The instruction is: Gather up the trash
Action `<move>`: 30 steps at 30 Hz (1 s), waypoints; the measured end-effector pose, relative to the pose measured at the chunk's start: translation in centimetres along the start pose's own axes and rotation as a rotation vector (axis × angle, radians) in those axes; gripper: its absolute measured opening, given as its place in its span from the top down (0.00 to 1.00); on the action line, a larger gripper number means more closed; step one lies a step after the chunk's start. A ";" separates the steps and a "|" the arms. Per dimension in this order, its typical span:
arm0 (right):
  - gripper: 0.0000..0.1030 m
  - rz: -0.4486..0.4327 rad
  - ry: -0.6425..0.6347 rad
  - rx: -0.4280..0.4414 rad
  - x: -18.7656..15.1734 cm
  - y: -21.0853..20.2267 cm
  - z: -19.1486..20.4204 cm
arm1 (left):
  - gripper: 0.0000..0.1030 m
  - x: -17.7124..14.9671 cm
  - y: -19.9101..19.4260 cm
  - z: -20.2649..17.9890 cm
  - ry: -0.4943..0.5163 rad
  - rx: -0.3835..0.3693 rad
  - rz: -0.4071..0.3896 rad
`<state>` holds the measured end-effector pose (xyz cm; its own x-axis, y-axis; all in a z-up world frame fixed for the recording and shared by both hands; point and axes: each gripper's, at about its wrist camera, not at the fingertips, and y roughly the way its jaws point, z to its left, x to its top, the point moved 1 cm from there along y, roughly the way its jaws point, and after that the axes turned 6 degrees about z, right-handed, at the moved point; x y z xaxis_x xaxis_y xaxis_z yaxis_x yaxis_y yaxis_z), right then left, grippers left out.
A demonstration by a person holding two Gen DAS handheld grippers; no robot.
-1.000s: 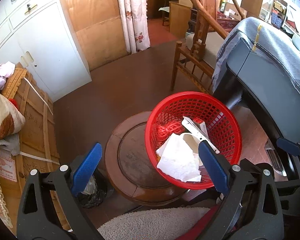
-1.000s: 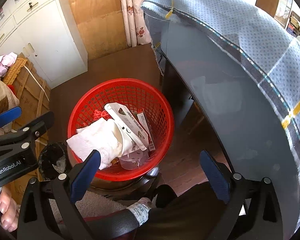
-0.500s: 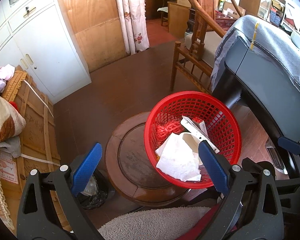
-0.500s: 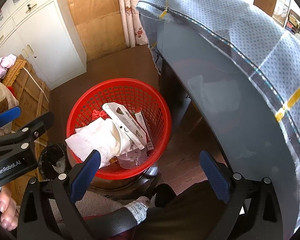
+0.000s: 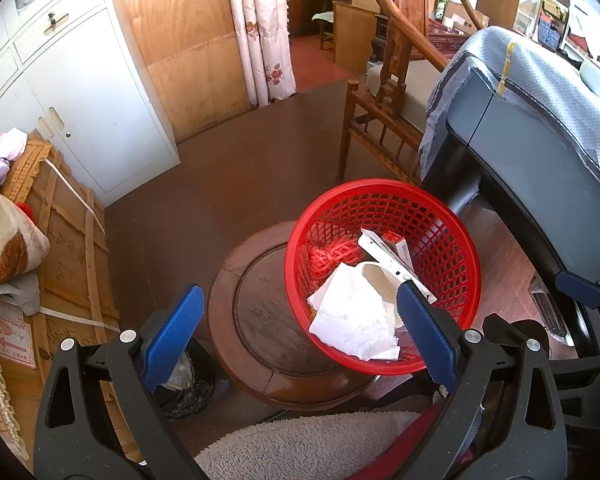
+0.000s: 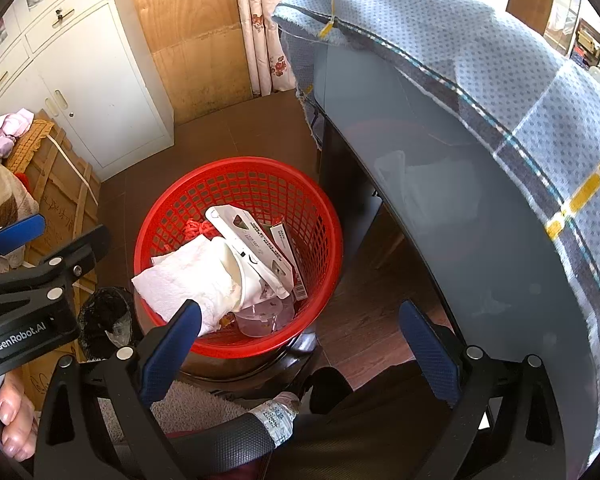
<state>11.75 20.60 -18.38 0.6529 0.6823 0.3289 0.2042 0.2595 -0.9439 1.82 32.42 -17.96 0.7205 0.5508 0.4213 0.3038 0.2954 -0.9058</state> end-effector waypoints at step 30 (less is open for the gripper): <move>0.06 -0.007 0.003 0.002 0.0 -0.4 -0.2 | 0.09 0.2 -0.1 -0.2 0.004 0.000 0.001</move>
<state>11.77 20.36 -18.02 0.6537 0.6786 0.3350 0.2074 0.2651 -0.9417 2.02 32.33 -17.82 0.7235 0.5476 0.4203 0.3034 0.2946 -0.9062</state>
